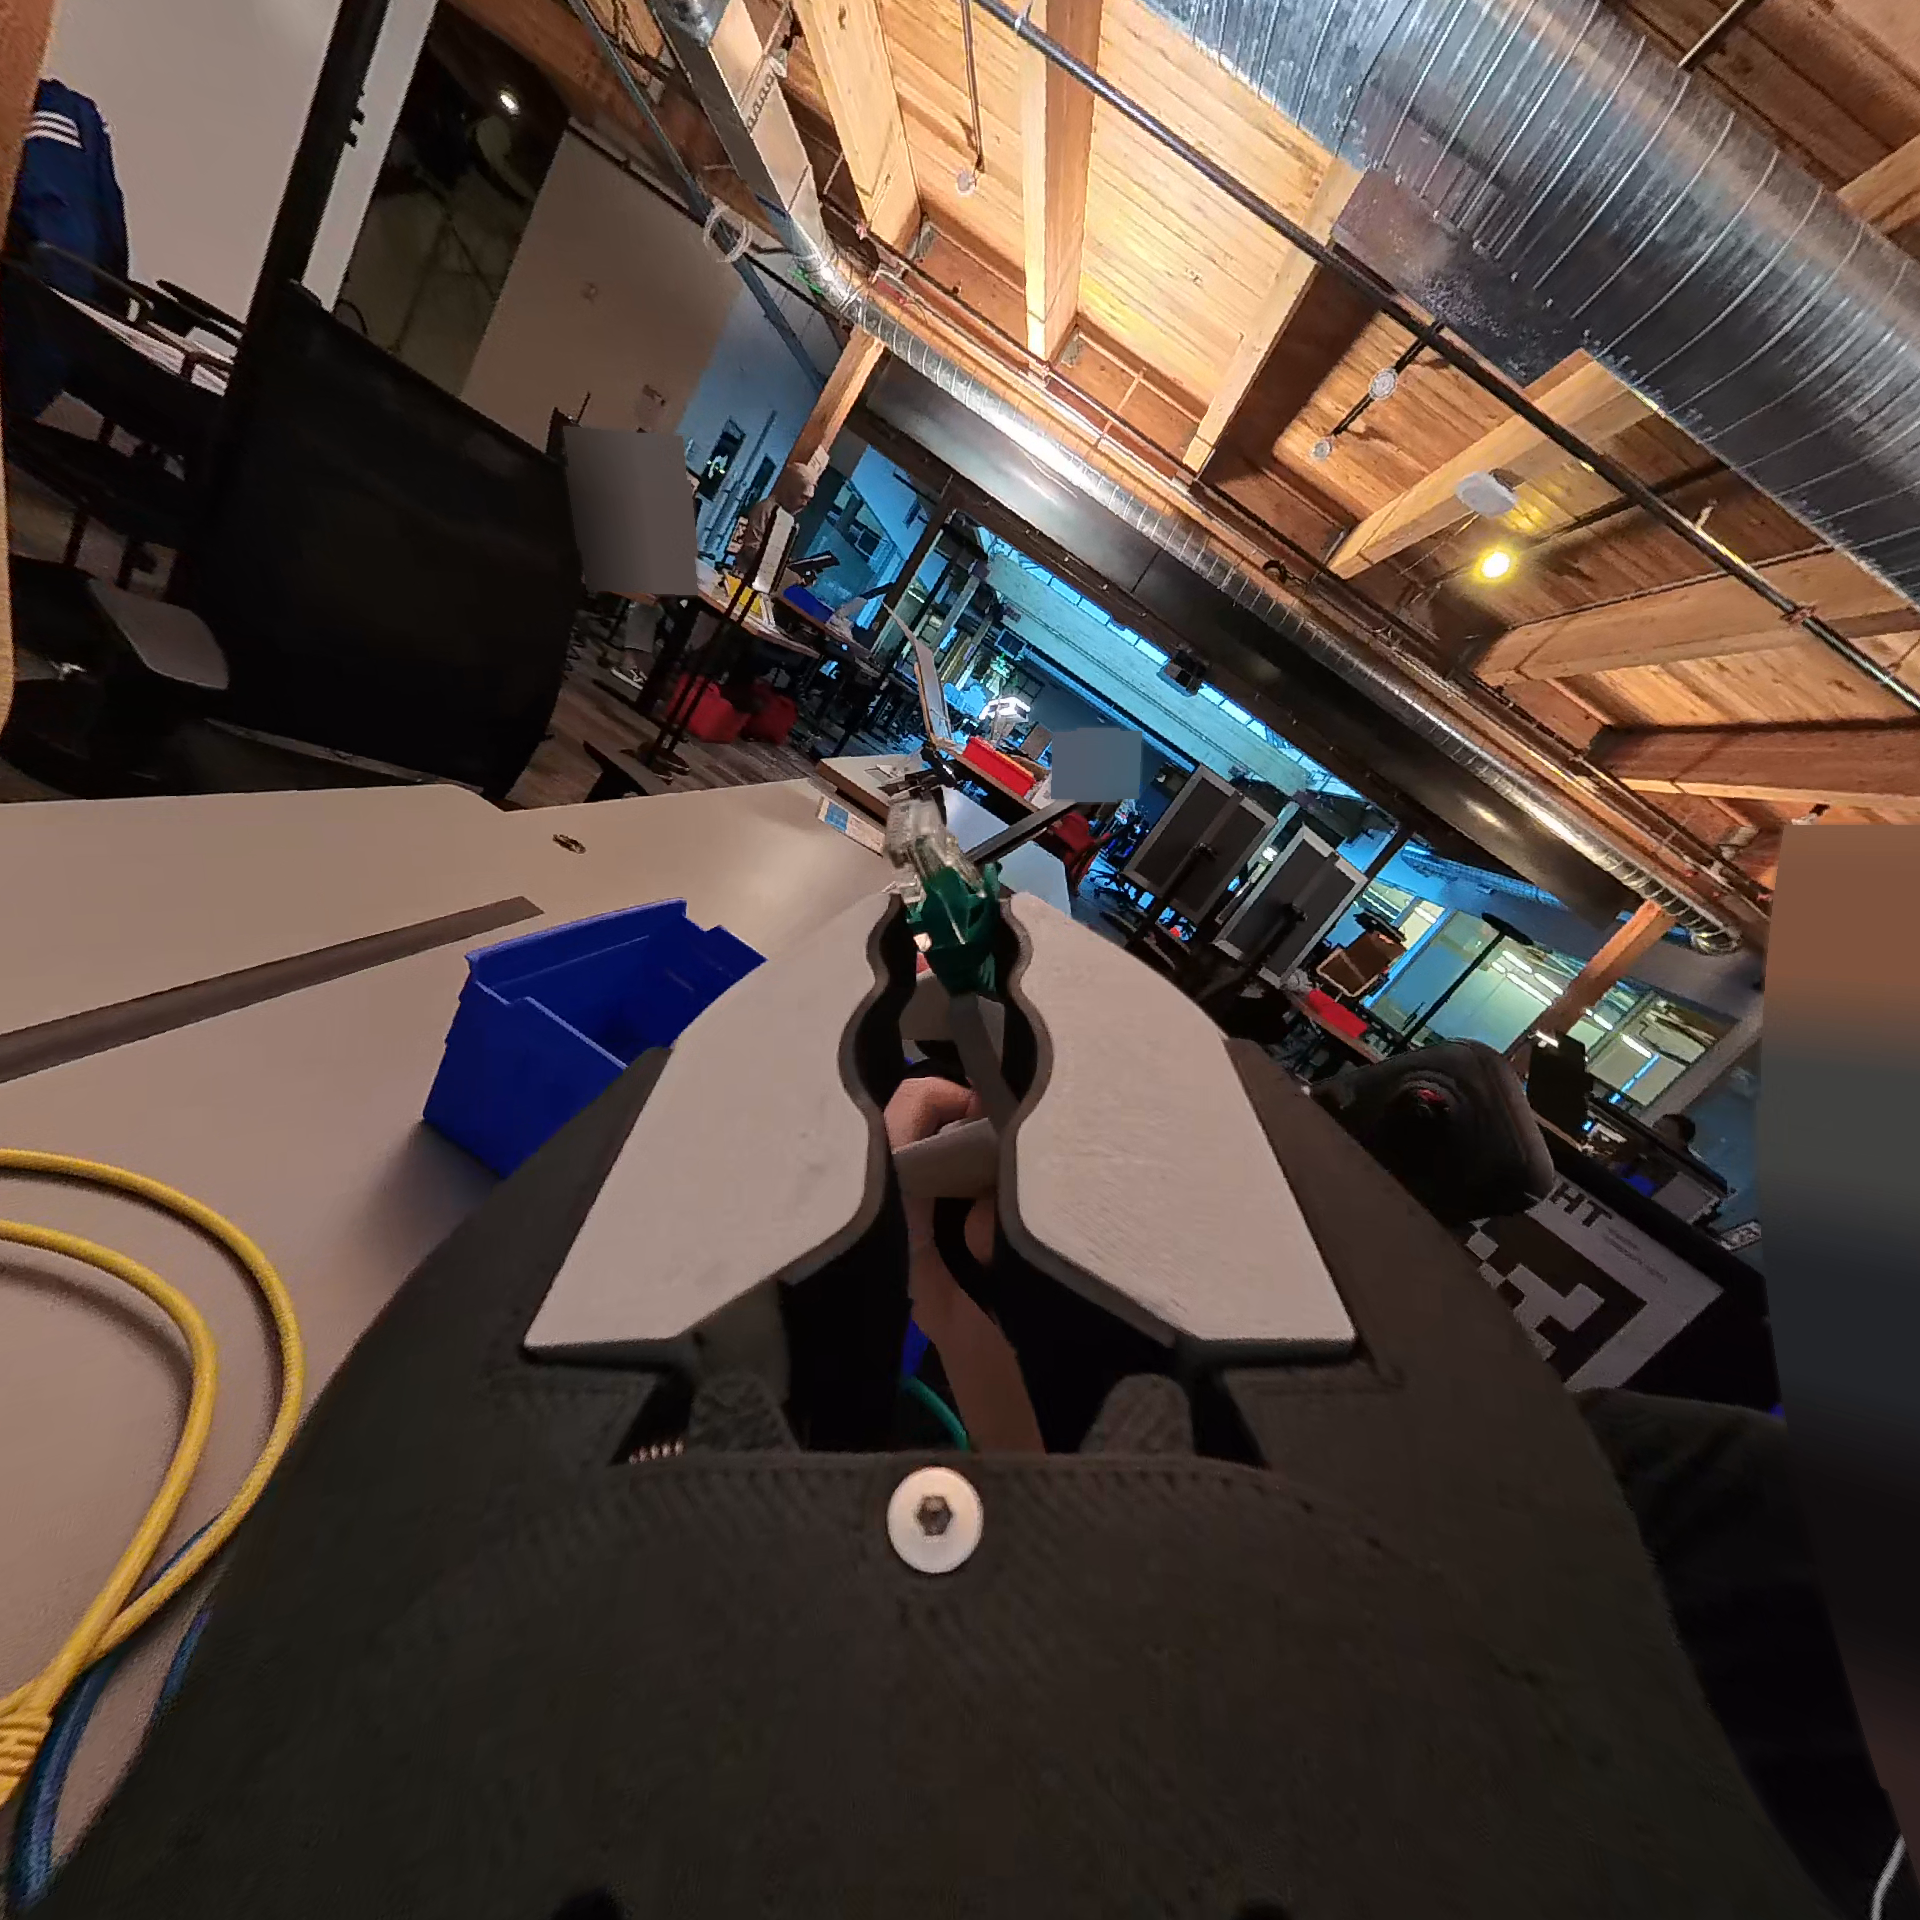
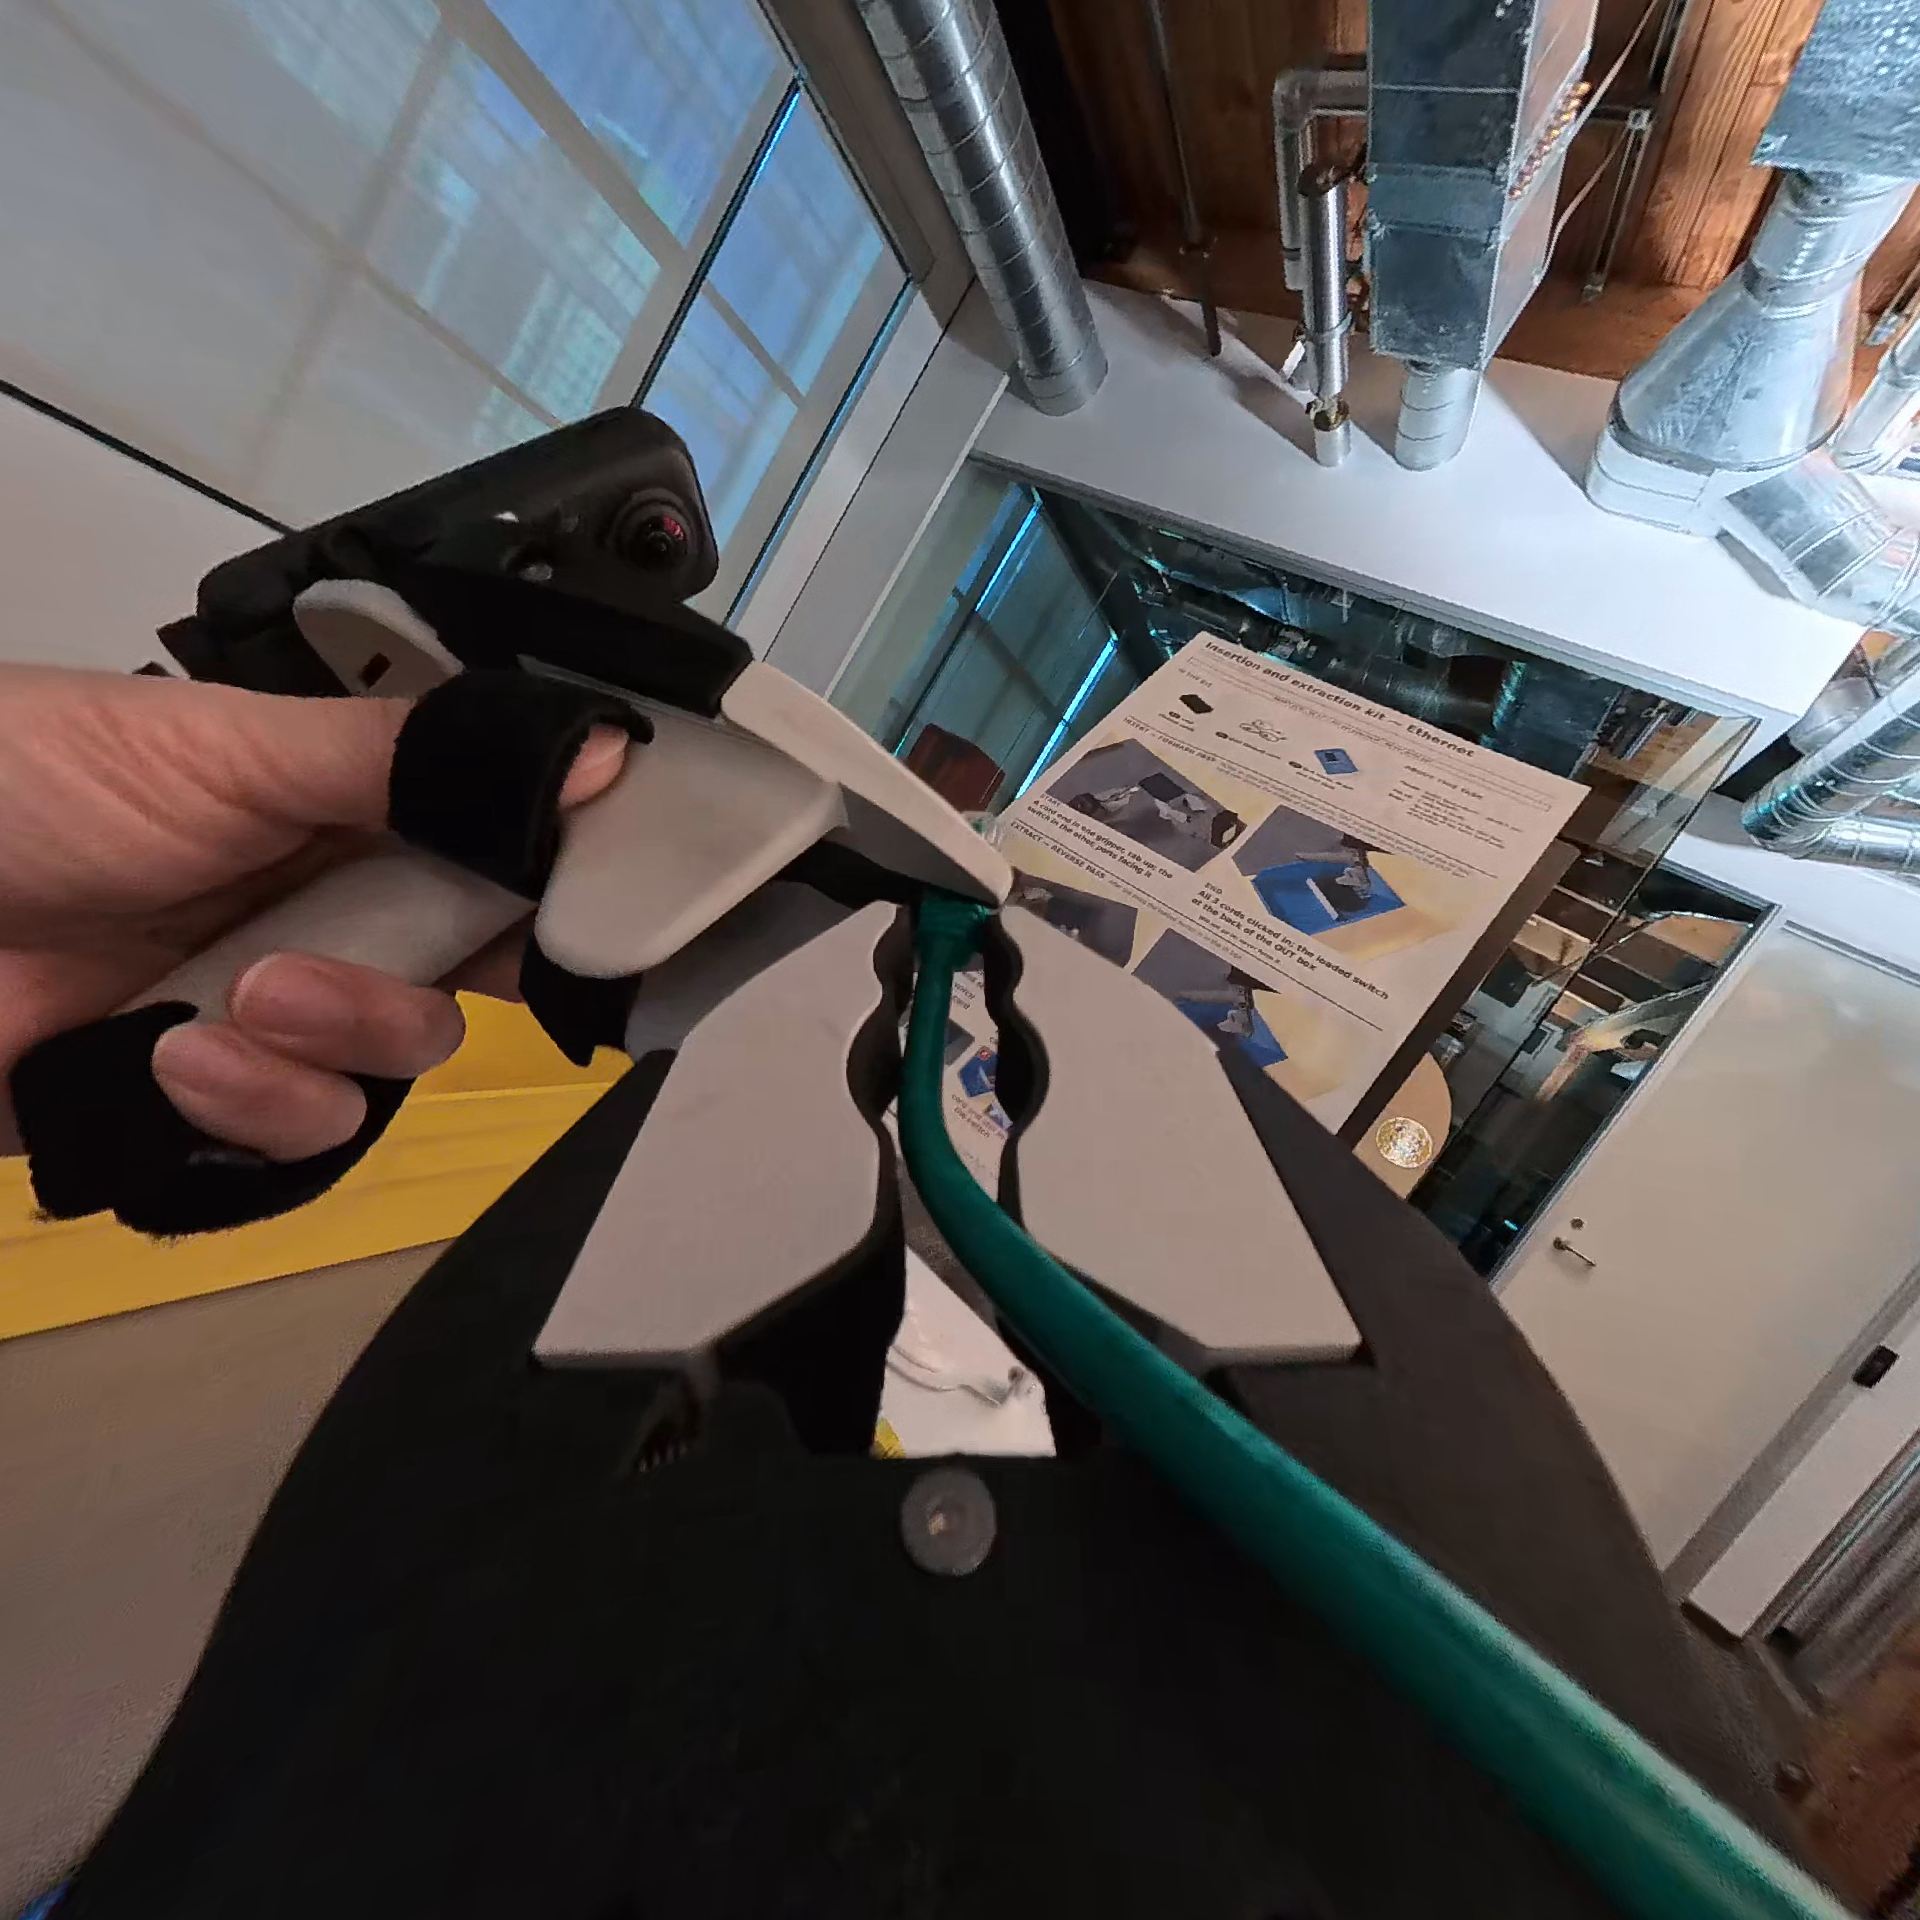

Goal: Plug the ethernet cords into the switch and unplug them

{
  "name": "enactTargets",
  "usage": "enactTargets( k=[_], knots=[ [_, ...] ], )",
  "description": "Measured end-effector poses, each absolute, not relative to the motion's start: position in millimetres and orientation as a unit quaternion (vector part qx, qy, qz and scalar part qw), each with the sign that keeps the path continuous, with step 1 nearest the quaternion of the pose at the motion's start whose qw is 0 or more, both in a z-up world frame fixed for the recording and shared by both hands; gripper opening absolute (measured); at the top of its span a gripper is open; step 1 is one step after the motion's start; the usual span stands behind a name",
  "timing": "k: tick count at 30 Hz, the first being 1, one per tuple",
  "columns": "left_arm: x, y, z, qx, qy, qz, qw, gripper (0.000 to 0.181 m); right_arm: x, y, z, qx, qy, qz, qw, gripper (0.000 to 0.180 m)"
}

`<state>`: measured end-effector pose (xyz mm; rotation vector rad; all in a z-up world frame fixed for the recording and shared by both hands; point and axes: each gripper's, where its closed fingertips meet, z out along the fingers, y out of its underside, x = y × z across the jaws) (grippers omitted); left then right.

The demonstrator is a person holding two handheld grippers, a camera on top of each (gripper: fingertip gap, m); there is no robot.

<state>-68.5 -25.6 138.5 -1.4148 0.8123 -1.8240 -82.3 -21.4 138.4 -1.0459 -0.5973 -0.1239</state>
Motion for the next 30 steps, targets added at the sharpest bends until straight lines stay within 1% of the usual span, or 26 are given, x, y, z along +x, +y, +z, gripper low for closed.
enactTargets(
  k=[9,15,17,25,27,30],
  knots=[
    [-67,-27,138,-0.541,0.309,-0.708,0.332,0.014,-80,-23,138,-0.497,-0.275,-0.055,0.821,0.013],
    [-68,-28,141,-0.528,0.307,-0.727,0.314,0.017,-80,-28,141,-0.479,-0.299,-0.078,0.822,0.012],
    [-74,-23,146,-0.518,0.294,-0.732,0.33,0.019,-79,-29,142,-0.478,-0.301,-0.068,0.822,0.012],
    [-108,6,153,-0.531,0.27,-0.703,0.39,0.017,-76,-34,147,-0.485,-0.319,-0.027,0.813,0.011],
    [-113,17,146,-0.556,0.274,-0.67,0.408,0.017,-73,-35,150,-0.49,-0.318,-0.016,0.812,0.012],
    [-119,32,129,-0.606,0.301,-0.581,0.452,0.022,-64,-38,157,-0.497,-0.311,0.006,0.81,0.011]
  ],
)
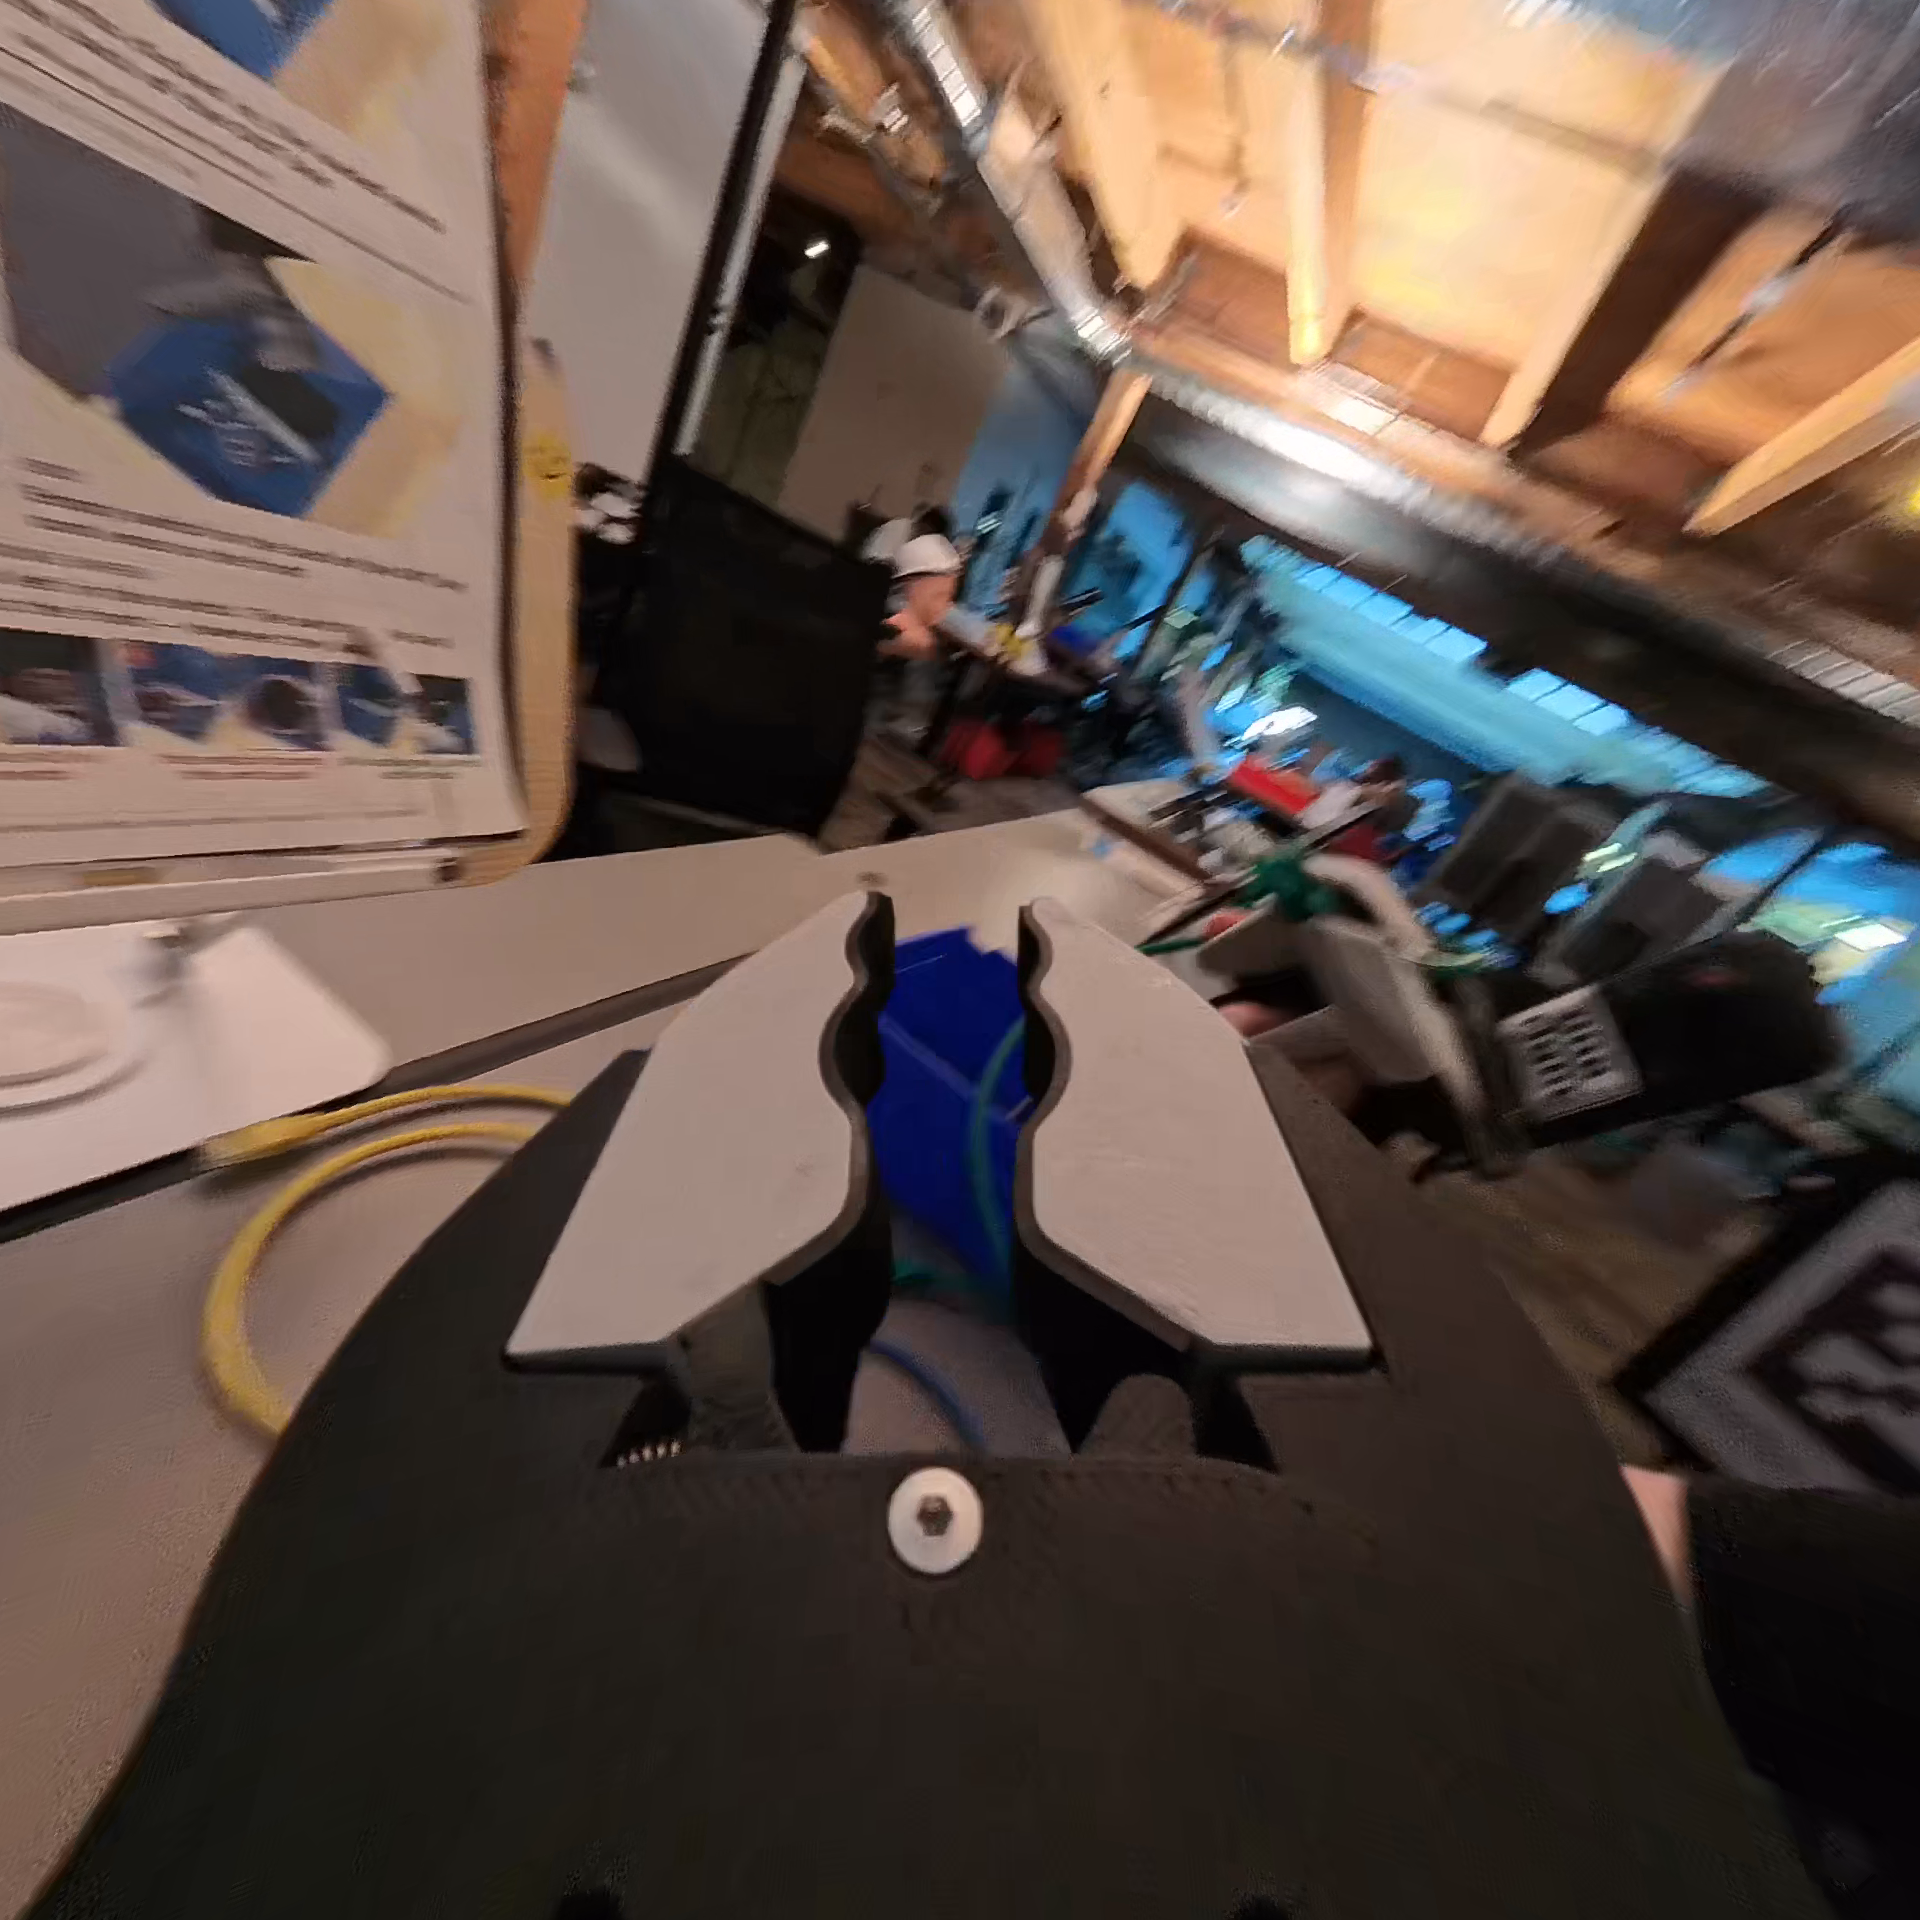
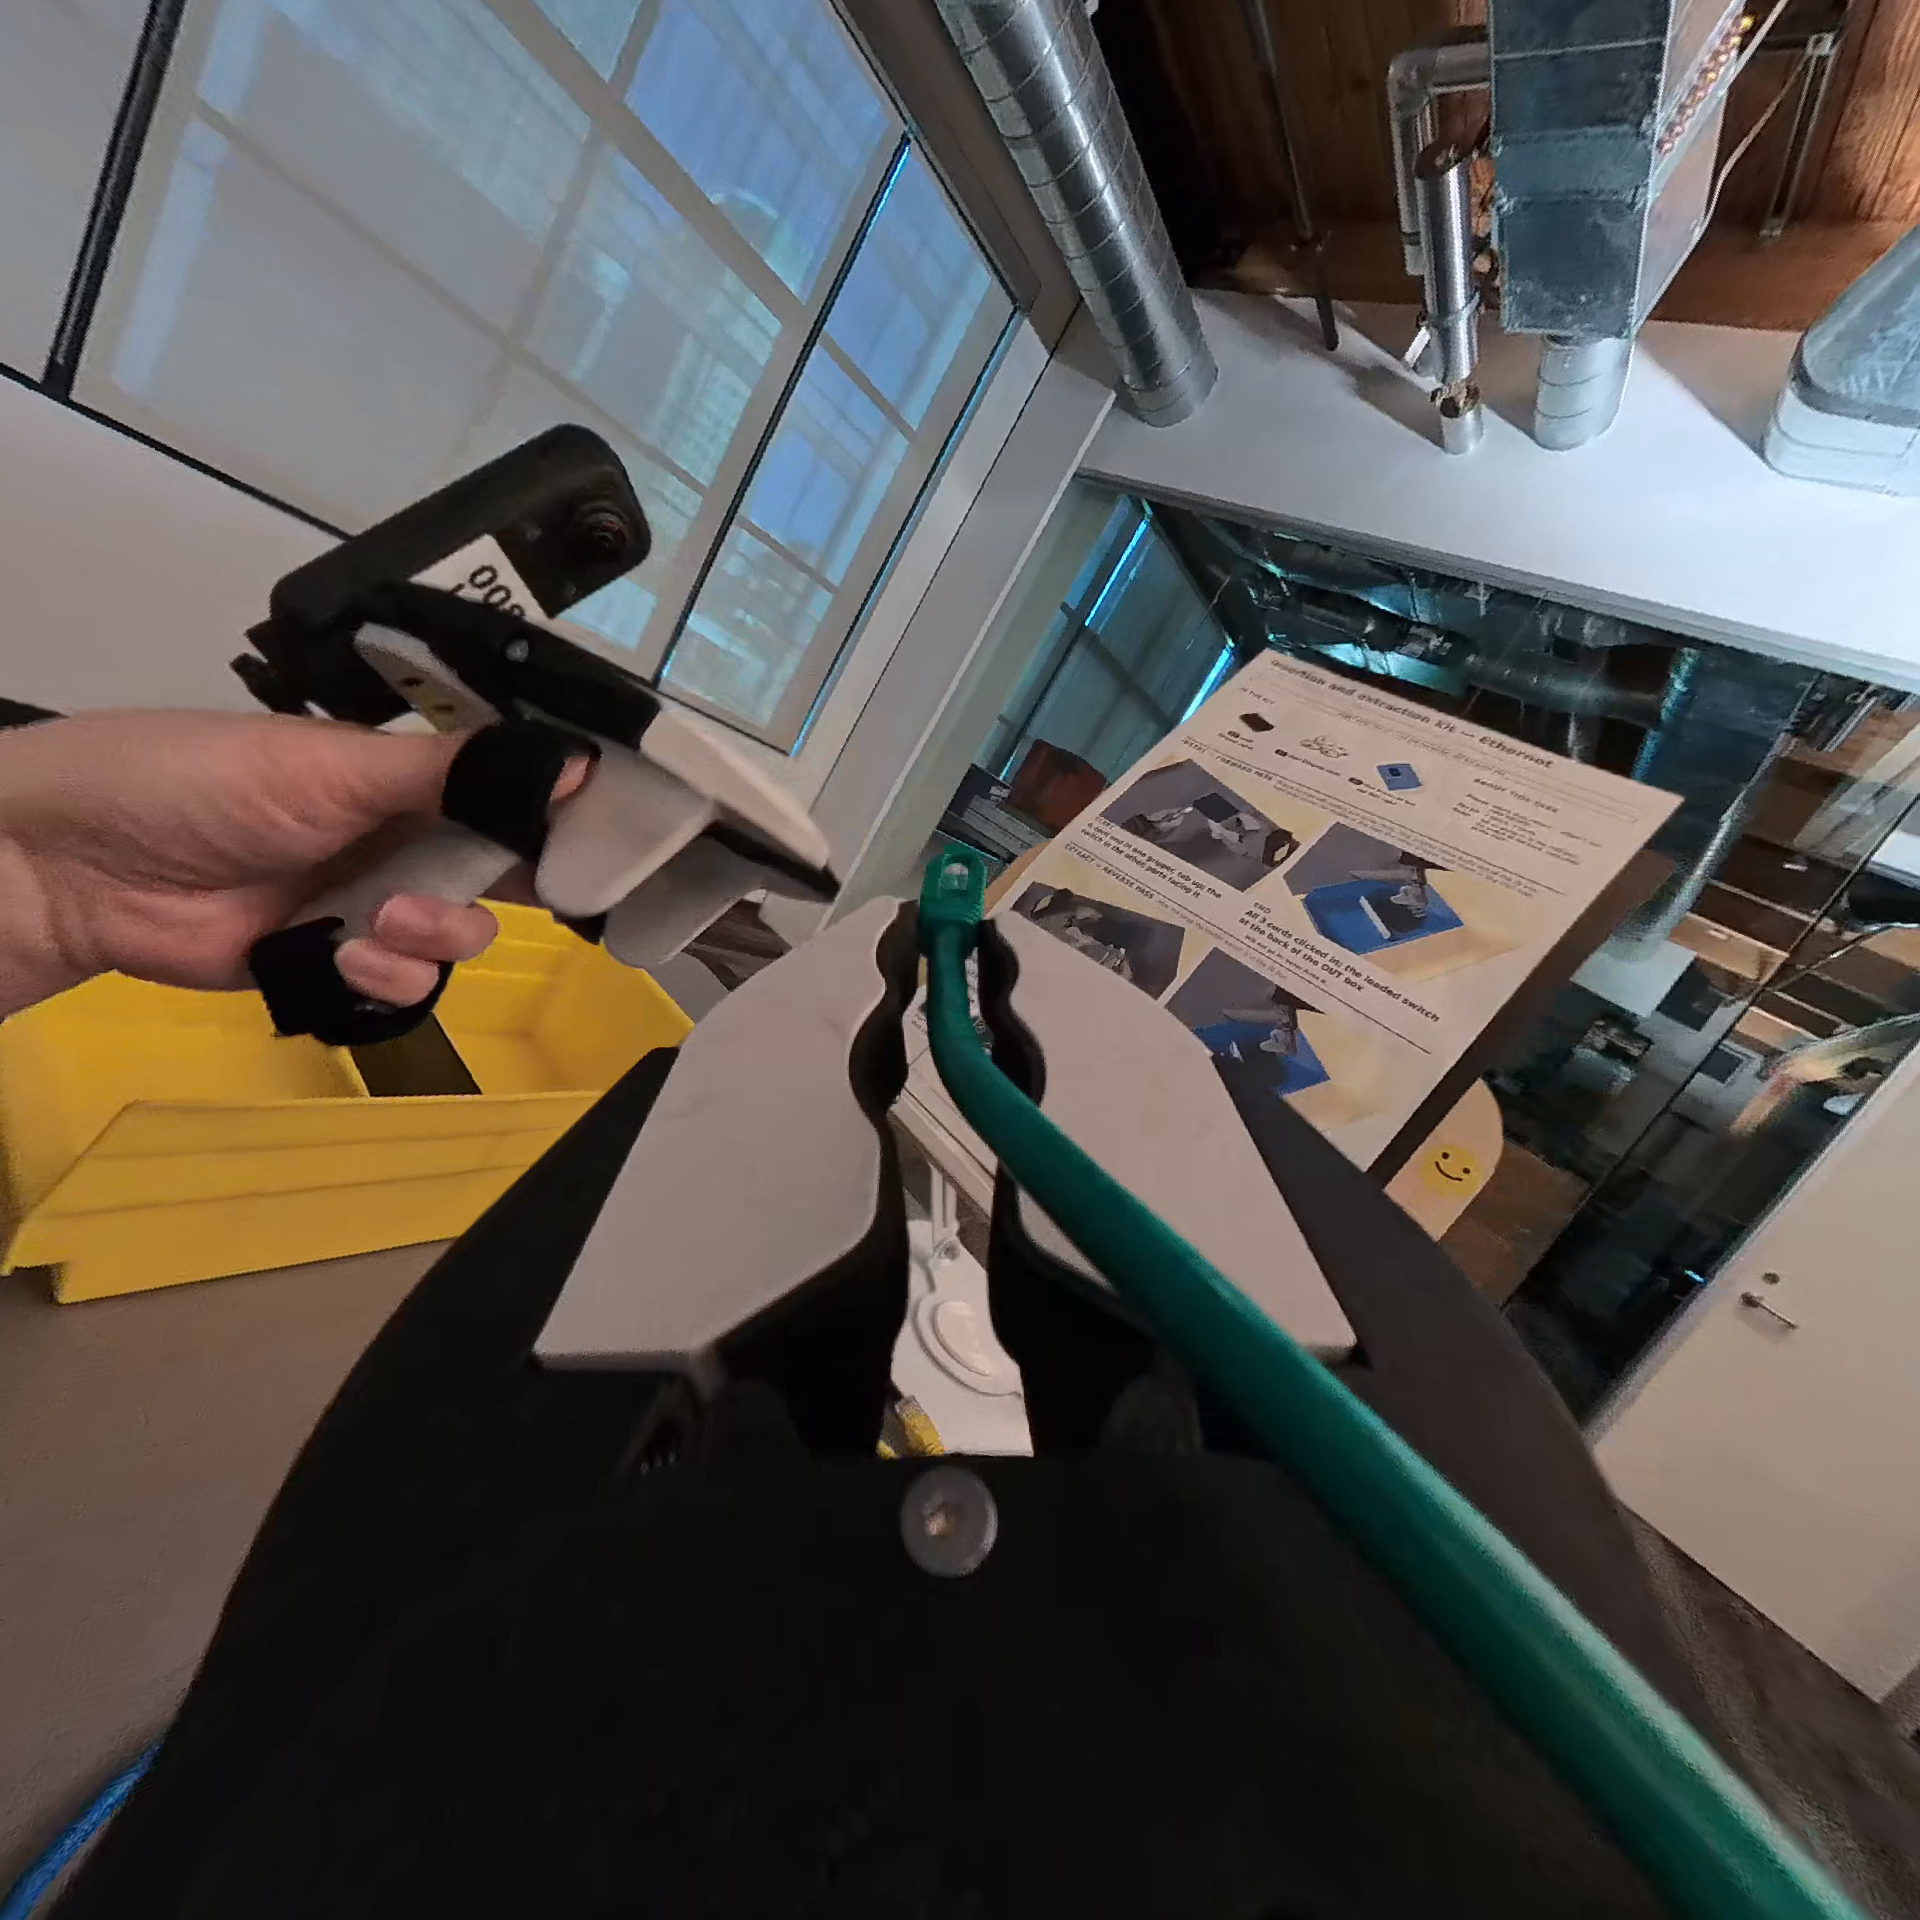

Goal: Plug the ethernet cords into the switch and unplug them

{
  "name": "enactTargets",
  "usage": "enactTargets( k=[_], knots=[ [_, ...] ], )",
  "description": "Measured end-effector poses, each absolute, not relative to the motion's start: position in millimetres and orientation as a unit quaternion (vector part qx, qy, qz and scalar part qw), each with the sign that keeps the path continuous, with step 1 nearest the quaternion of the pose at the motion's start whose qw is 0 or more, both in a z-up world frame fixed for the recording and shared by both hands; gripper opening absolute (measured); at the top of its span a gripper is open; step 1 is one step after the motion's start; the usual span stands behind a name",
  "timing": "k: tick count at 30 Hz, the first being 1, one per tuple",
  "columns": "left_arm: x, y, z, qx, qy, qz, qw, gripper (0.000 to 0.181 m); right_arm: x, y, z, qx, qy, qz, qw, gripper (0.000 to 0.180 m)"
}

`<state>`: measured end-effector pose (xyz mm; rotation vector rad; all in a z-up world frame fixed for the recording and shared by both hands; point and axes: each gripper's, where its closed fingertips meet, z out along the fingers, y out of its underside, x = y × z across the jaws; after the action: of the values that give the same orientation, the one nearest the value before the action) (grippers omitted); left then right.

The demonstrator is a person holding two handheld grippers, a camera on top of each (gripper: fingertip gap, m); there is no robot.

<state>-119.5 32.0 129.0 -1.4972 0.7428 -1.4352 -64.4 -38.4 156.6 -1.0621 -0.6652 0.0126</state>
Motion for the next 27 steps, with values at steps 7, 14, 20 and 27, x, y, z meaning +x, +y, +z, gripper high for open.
enactTargets(
  k=[7,14,20,27],
  knots=[
    [-136,62,27,-0.799,0.293,-0.287,0.439,0.062,-34,-60,183,-0.494,-0.312,-0.017,0.811,0.011],
    [-130,74,-93,-0.882,0.234,-0.173,0.371,0.094,-13,-77,202,-0.48,-0.291,-0.011,0.828,0.012],
    [-138,101,-135,-0.917,0.18,-0.138,0.328,0.089,-8,-83,206,-0.478,-0.287,0.001,0.83,0.012],
    [-133,99,-144,-0.952,0.188,-0.143,0.192,0.076,2,-87,210,-0.473,-0.279,0.003,0.836,0.012]
  ],
)
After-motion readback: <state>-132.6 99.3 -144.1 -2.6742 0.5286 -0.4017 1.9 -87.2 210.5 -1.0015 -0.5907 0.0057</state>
